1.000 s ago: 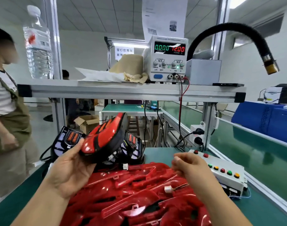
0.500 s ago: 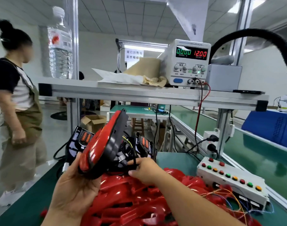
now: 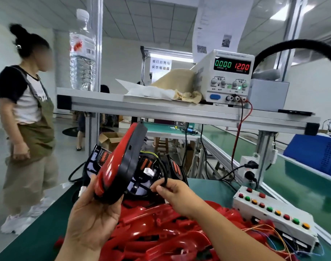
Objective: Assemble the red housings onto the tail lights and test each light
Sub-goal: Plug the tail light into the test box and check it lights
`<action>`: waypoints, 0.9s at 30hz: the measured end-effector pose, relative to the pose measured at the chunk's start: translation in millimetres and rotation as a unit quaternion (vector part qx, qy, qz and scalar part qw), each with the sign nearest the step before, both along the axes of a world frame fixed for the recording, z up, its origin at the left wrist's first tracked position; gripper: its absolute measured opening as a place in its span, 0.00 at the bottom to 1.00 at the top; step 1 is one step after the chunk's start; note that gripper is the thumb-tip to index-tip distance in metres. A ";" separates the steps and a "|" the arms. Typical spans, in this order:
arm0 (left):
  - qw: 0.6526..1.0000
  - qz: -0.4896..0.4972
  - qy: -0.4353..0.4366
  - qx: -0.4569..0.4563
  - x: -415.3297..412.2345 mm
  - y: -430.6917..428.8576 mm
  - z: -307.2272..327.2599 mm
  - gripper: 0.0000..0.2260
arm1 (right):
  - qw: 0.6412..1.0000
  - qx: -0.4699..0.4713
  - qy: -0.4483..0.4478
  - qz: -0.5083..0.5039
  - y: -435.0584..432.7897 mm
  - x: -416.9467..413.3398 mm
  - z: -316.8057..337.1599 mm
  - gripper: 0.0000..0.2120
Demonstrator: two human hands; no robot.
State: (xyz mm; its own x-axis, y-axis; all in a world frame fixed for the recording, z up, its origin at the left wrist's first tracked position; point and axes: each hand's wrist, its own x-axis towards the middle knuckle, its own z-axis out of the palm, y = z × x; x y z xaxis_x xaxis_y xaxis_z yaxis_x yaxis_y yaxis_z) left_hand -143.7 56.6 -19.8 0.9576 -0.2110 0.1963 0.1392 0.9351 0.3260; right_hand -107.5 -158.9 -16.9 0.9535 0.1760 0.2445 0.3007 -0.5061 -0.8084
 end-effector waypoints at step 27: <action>0.998 -0.048 -0.037 -0.034 11.6 4.3 -11.8 0.45 | 0.935 0.131 -0.314 -0.103 -4.6 14.4 97.0 0.17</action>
State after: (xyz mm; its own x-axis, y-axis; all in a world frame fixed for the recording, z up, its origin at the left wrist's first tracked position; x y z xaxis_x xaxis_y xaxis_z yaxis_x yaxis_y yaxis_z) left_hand -132.1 60.9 -31.6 0.9160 -0.2841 0.2832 0.2061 0.9390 0.2752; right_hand -93.1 -163.5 80.1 0.6146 -0.1390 0.7765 0.6756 -0.4154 -0.6091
